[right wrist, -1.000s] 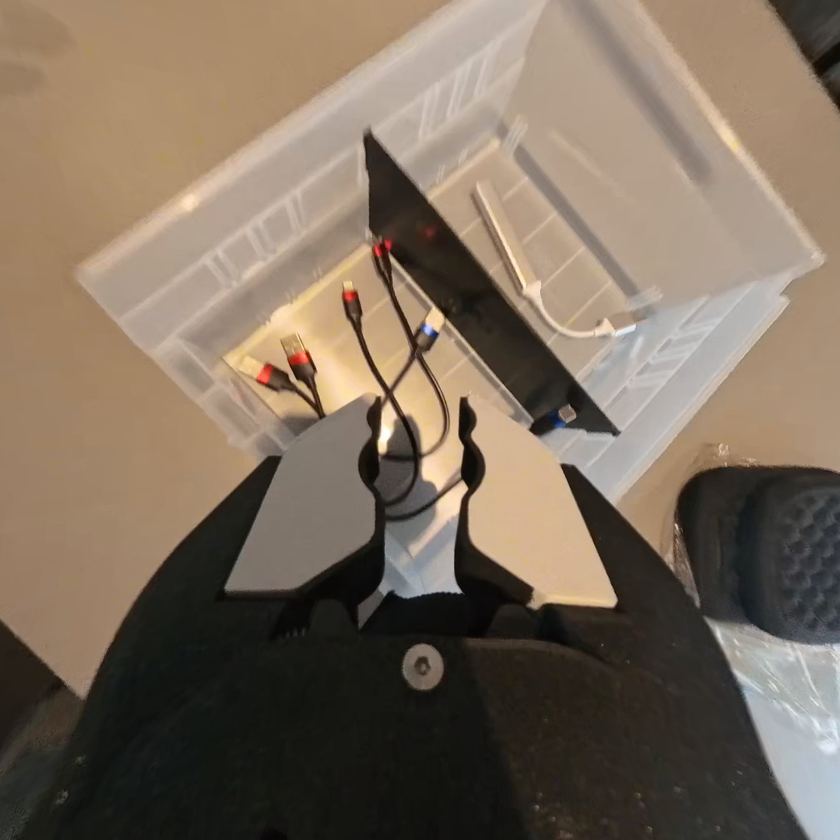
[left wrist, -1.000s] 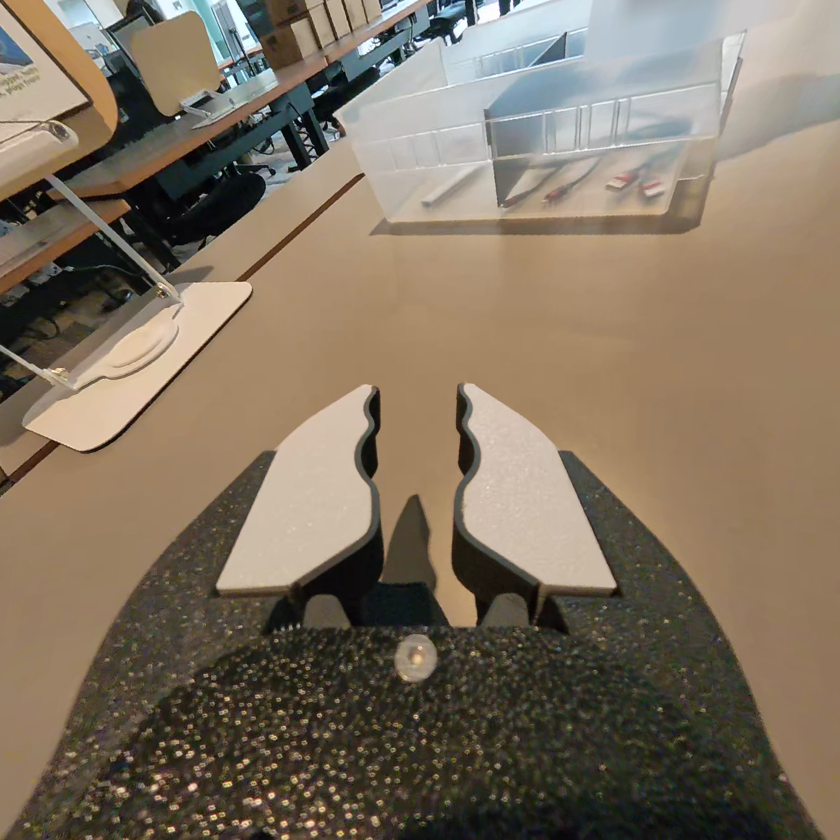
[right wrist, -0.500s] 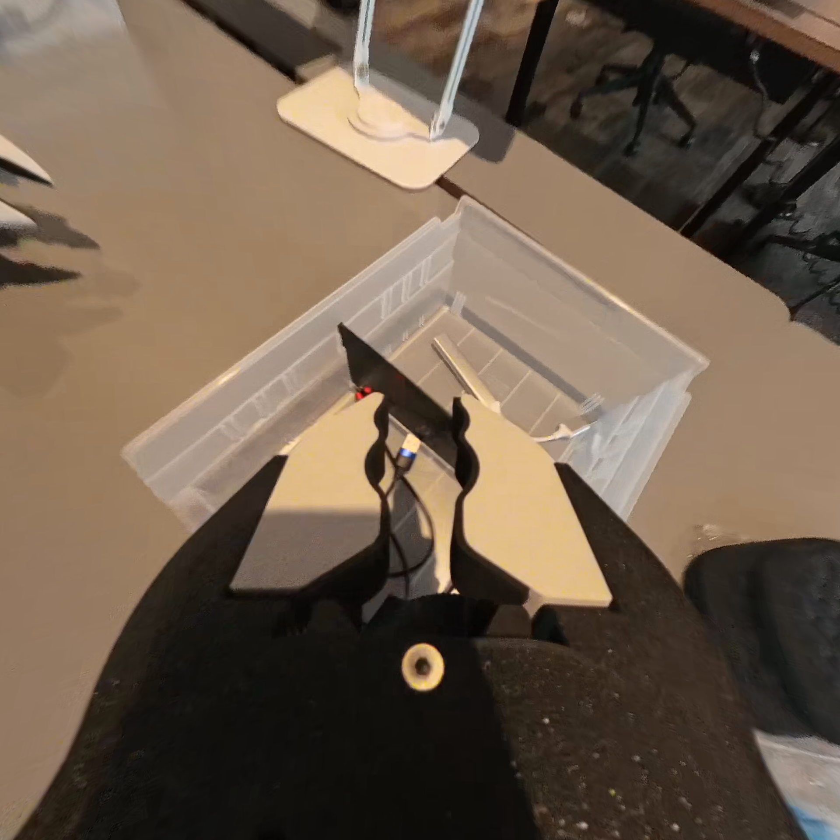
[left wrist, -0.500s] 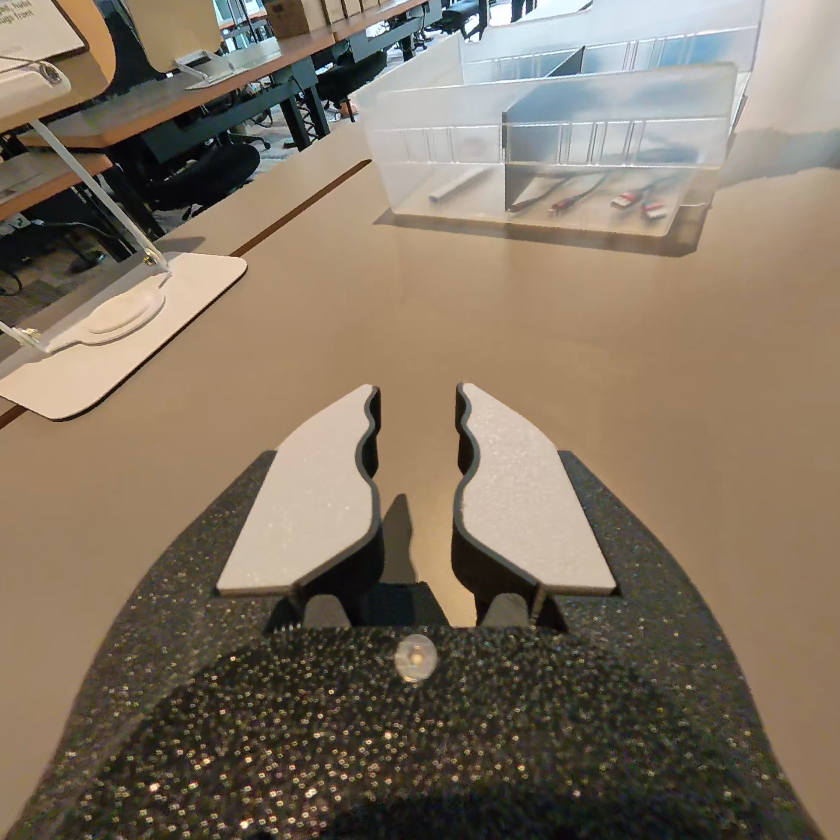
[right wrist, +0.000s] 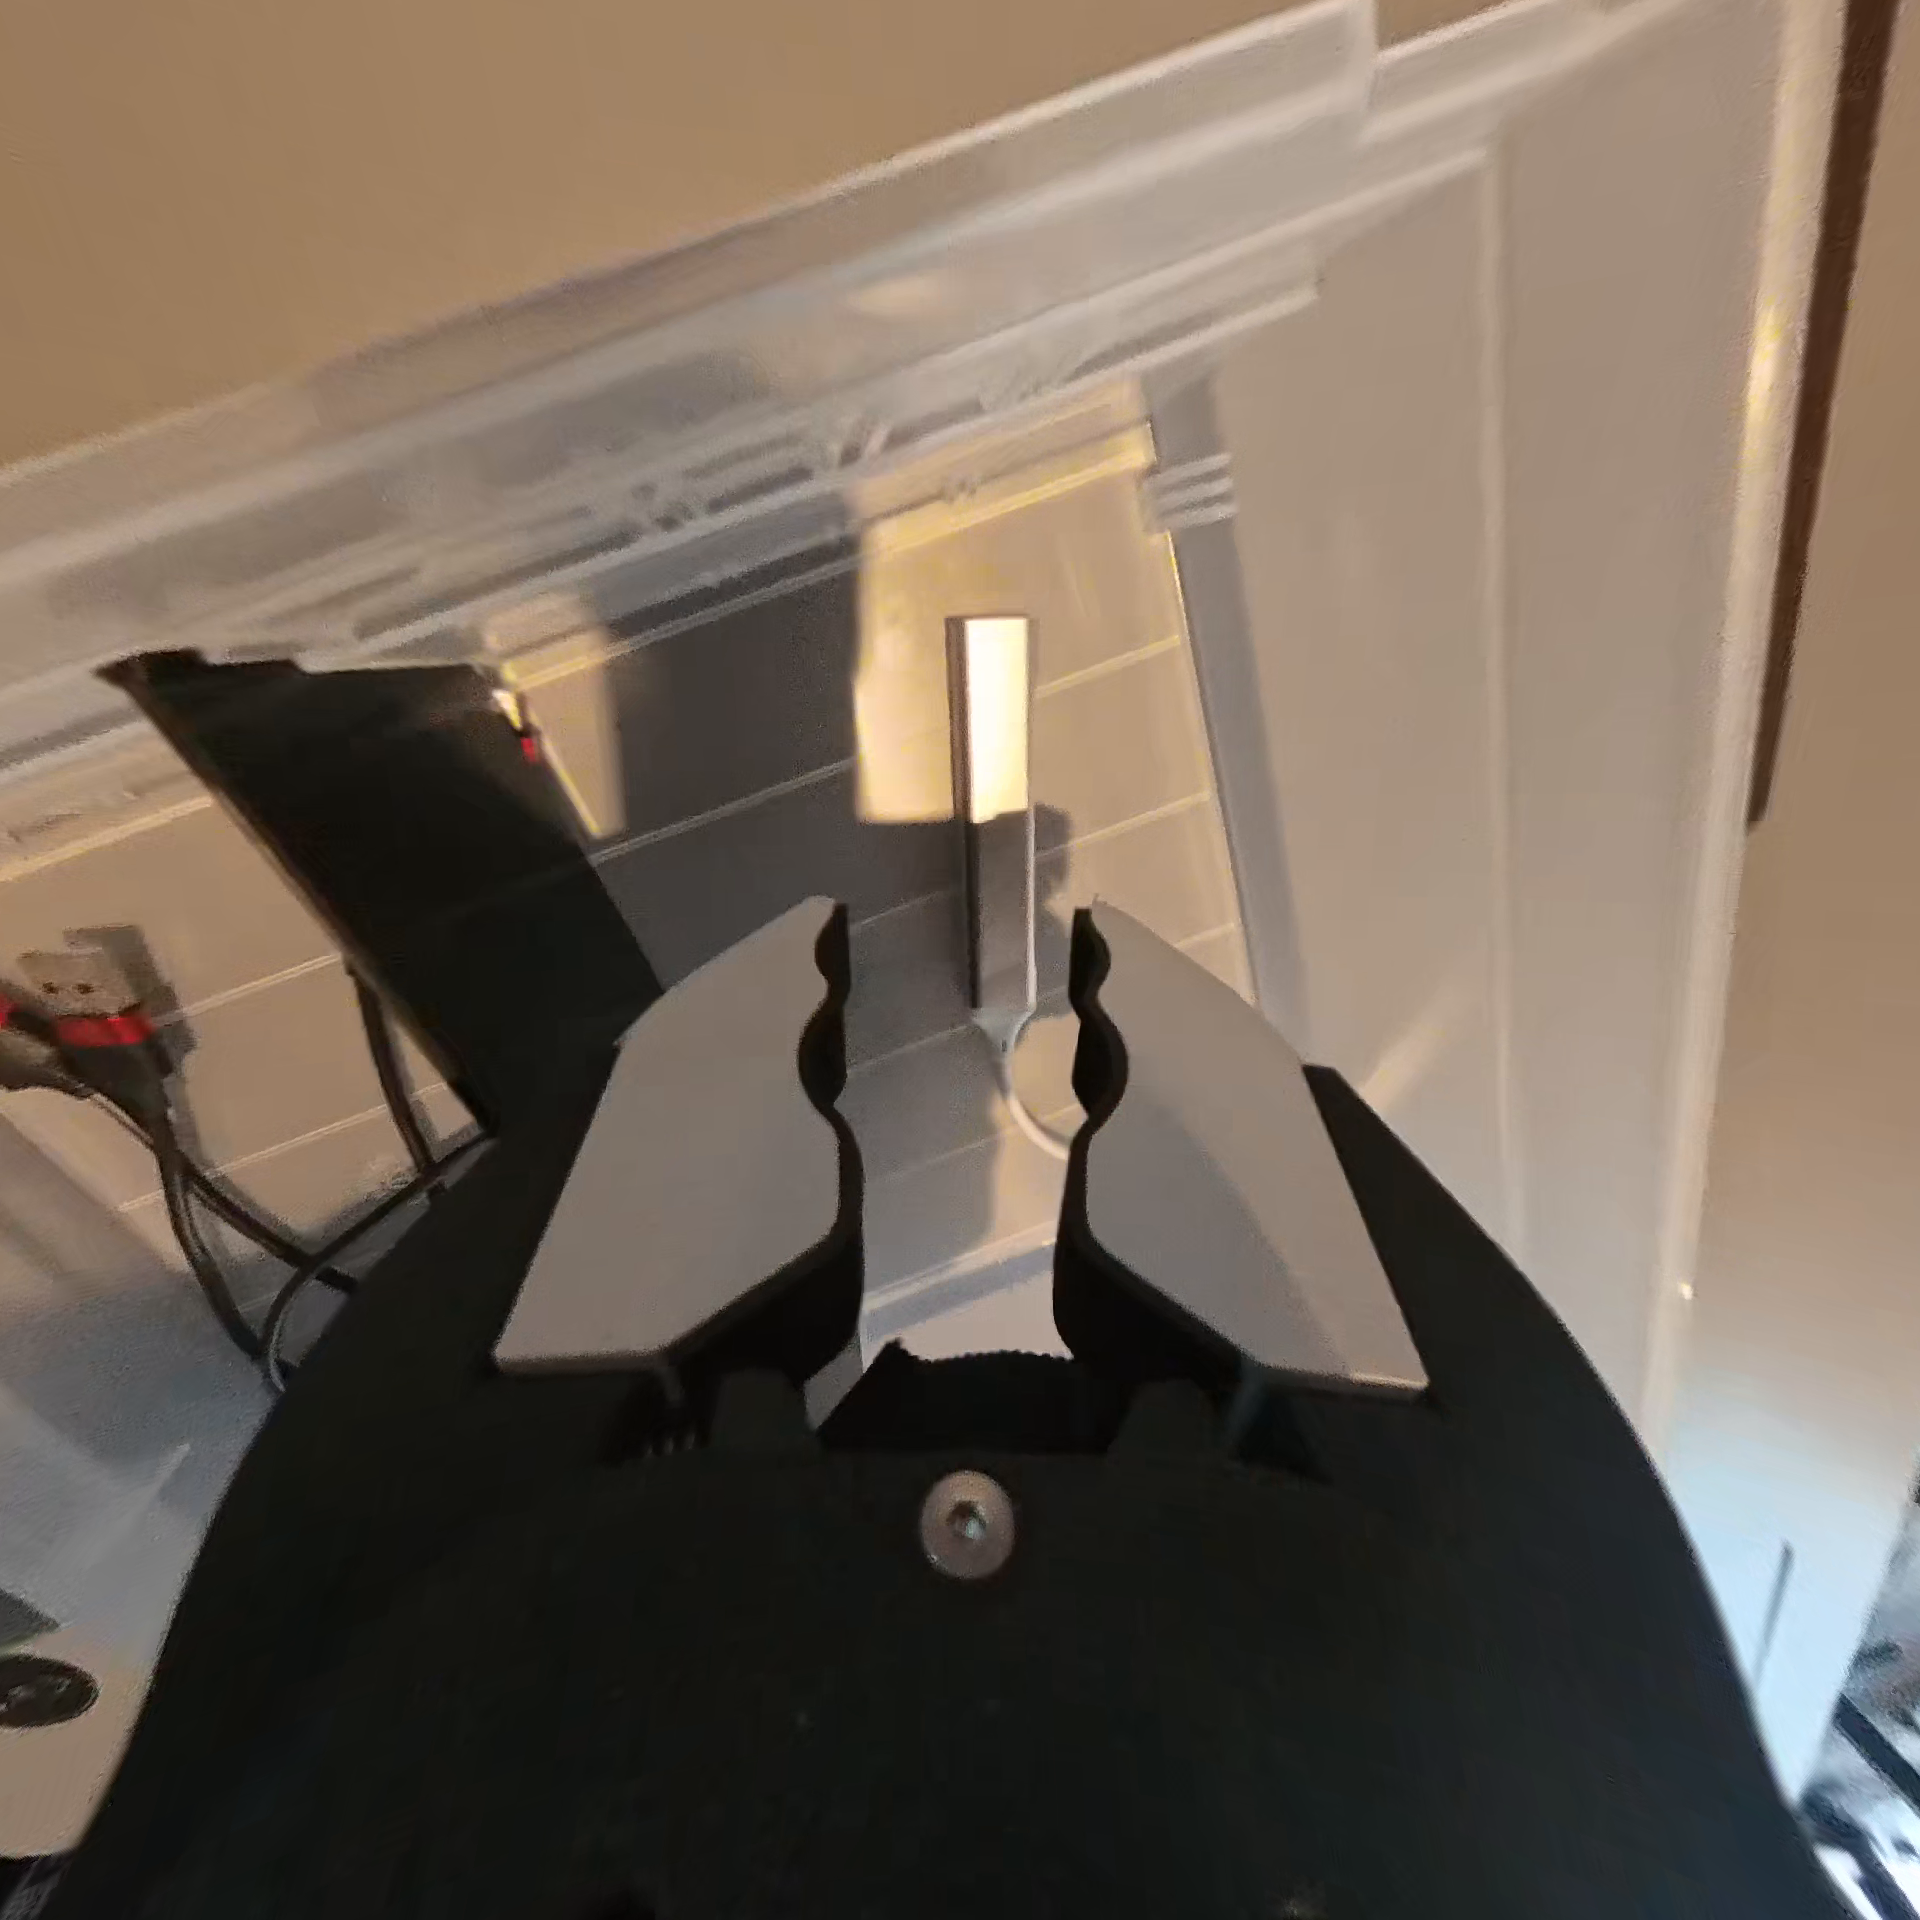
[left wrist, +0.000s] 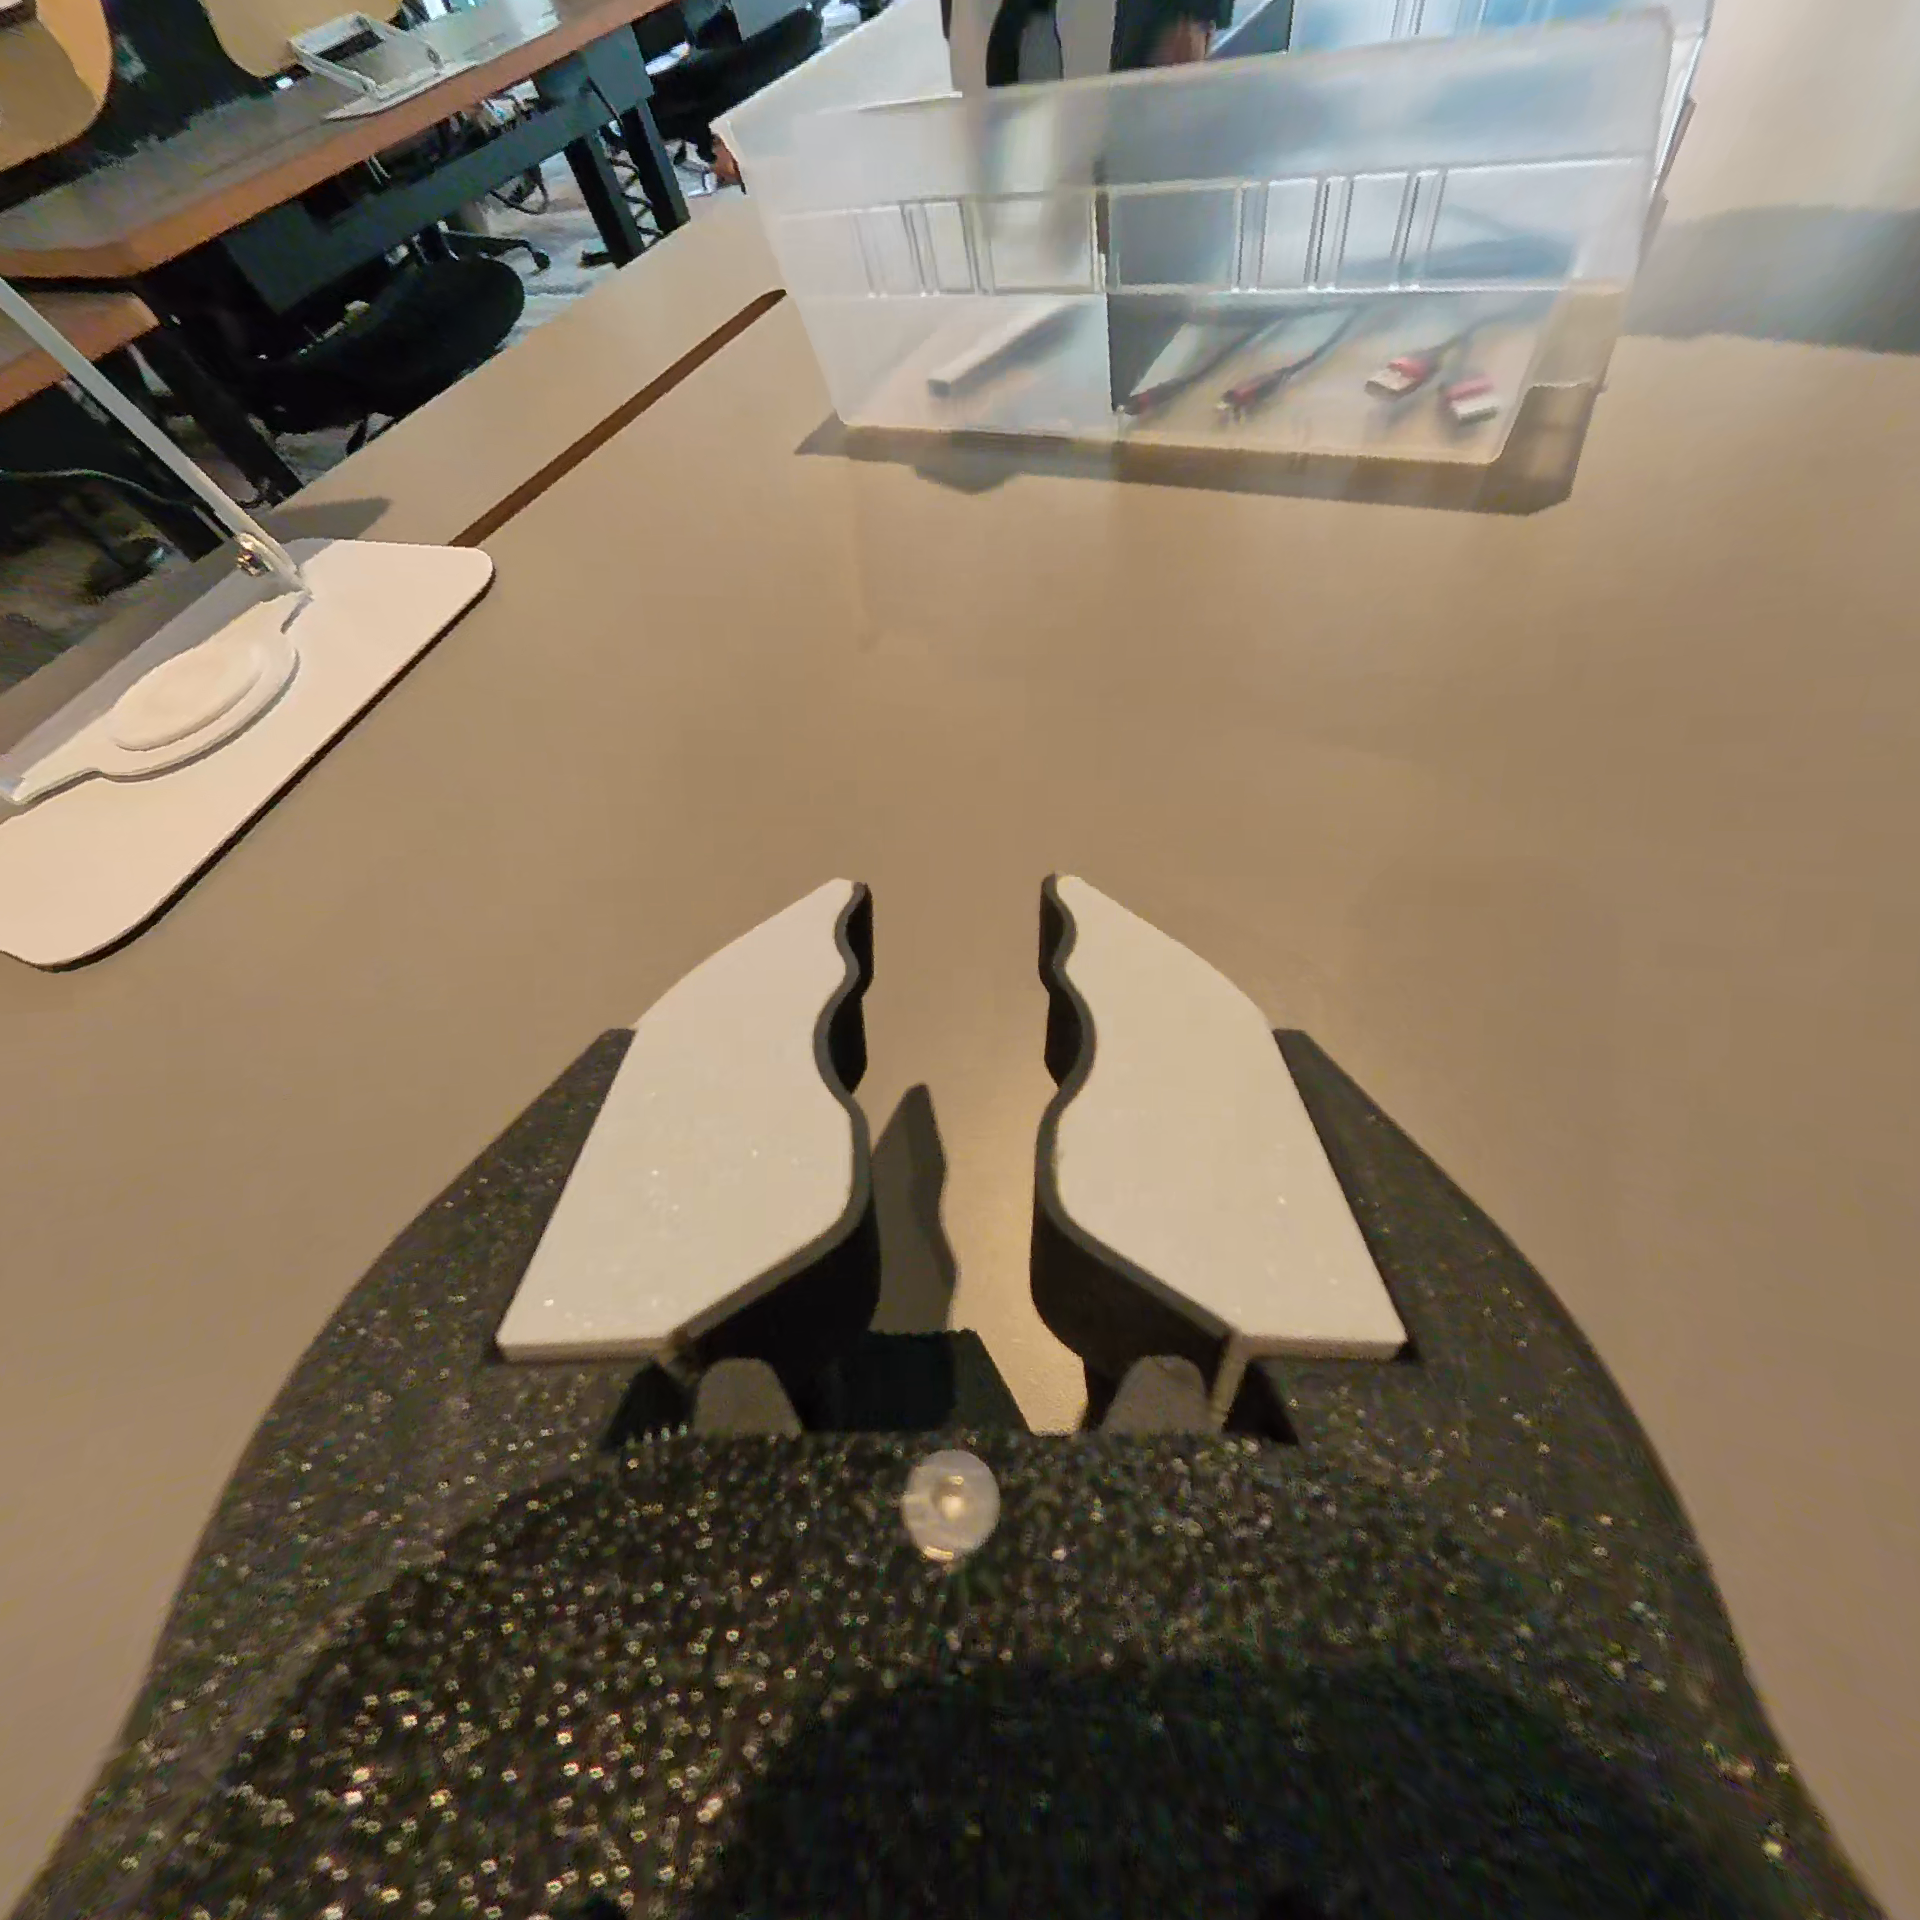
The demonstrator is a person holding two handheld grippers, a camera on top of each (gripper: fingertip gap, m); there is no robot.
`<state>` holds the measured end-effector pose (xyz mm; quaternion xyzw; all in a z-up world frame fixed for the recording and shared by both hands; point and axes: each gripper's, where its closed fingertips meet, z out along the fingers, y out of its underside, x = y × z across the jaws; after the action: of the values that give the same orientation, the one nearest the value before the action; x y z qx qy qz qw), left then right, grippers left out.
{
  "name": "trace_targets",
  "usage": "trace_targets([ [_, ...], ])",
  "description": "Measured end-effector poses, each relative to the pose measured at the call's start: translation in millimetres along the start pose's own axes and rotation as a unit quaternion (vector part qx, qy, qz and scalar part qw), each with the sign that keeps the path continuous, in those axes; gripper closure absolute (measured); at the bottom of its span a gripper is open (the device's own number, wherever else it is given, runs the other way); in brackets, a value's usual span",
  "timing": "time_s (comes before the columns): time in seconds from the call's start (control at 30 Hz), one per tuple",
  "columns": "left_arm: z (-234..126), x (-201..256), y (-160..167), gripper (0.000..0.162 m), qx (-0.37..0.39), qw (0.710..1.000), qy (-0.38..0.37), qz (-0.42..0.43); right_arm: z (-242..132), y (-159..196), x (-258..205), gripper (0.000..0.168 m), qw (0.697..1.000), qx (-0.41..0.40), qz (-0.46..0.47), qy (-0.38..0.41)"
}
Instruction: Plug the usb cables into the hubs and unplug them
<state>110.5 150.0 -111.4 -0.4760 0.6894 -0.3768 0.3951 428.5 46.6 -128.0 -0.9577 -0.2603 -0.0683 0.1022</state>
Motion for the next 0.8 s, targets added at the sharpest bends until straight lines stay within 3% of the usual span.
trace_targets([
  [0.17, 1, 2, 1, 0.132, -0.005, 1.0, 0.004, 0.005, 1, 3, -6, 0.129, 0.998, 0.018, 0.003, -0.068],
  [0.5, 6, -2, 5, 0.136, -0.02, 1.0, 0.0, 0.012, 29, 22, 7, 0.13, 0.996, -0.055, -0.015, -0.063],
  [0.6, 7, -2, 6, 0.137, -0.025, 1.0, -0.002, 0.018, 34, 15, 11, 0.14, 0.997, -0.044, -0.014, -0.055],
  [0.63, 7, -2, 6, 0.137, -0.026, 0.999, -0.003, 0.021, 34, 14, 11, 0.151, 0.997, -0.042, -0.016, -0.055],
  [0.8, 7, -4, 5, 0.138, -0.022, 0.999, -0.01, 0.027, 34, 14, 11, 0.152, 0.997, -0.057, -0.028, -0.045],
])
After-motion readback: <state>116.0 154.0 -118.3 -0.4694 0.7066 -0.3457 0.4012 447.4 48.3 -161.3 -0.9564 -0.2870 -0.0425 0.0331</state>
